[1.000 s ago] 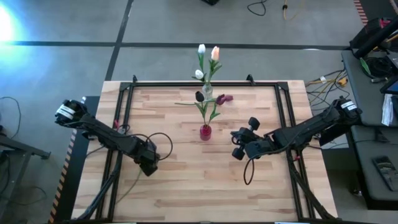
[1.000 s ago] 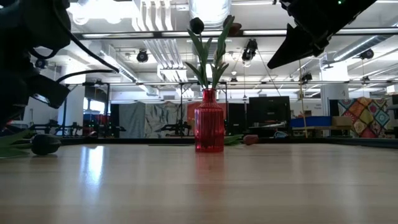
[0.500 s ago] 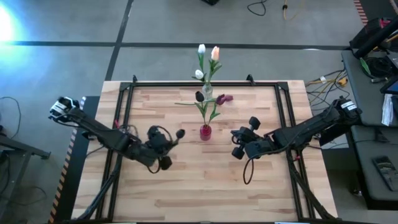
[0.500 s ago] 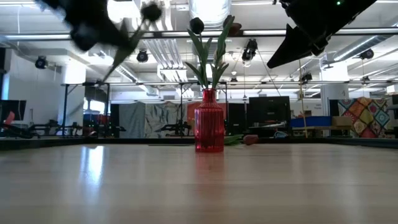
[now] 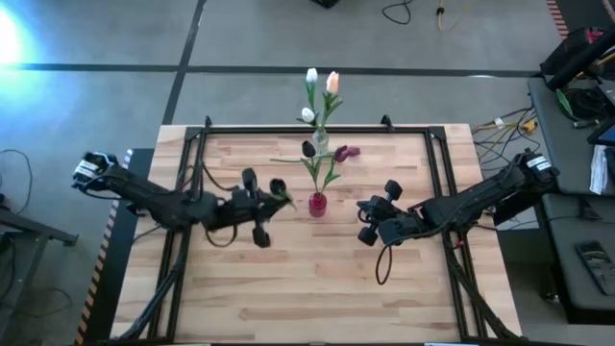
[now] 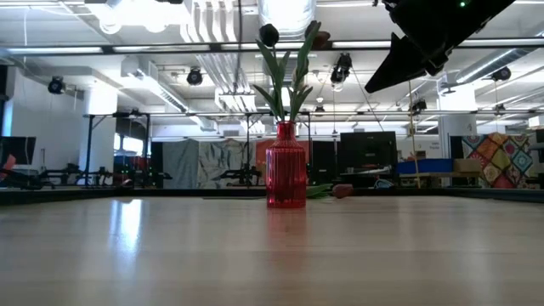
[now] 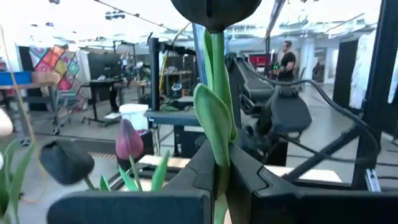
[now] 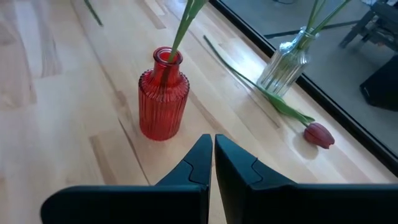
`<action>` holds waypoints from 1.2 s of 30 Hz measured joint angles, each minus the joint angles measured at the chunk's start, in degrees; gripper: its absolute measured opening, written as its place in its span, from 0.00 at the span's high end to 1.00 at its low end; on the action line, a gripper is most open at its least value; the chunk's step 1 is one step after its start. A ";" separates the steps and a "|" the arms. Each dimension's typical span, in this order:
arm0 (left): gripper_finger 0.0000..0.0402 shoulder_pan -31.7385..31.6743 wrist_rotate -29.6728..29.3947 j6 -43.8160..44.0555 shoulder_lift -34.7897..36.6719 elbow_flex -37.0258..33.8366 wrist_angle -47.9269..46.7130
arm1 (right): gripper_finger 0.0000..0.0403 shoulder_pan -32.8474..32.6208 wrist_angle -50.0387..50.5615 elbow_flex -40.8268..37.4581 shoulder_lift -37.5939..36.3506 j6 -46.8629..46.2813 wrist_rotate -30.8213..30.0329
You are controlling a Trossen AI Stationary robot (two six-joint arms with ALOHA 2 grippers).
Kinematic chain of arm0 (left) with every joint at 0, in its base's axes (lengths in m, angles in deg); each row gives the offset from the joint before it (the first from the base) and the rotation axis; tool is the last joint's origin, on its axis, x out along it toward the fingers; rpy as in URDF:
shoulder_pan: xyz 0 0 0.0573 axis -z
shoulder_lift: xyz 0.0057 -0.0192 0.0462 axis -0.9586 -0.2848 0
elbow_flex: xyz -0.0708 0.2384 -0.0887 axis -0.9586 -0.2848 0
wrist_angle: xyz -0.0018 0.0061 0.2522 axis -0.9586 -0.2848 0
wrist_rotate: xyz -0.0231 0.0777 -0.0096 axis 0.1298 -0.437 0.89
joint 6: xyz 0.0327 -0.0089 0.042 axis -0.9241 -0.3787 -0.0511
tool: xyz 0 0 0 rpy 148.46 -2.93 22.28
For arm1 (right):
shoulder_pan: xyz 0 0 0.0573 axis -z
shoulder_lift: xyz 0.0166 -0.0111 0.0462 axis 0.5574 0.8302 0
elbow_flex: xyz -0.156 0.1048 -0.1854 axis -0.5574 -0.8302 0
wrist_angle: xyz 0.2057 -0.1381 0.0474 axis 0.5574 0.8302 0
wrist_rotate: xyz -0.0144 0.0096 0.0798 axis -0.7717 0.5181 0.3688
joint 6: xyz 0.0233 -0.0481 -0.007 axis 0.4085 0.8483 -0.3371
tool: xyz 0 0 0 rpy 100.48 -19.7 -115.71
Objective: Sort flowers into vase by color
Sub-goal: Put the black flower into the red vase
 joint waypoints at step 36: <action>1.00 -17.14 17.75 4.33 -9.35 0.10 15.89 | 0.97 0.00 0.07 -0.22 0.02 0.11 -0.95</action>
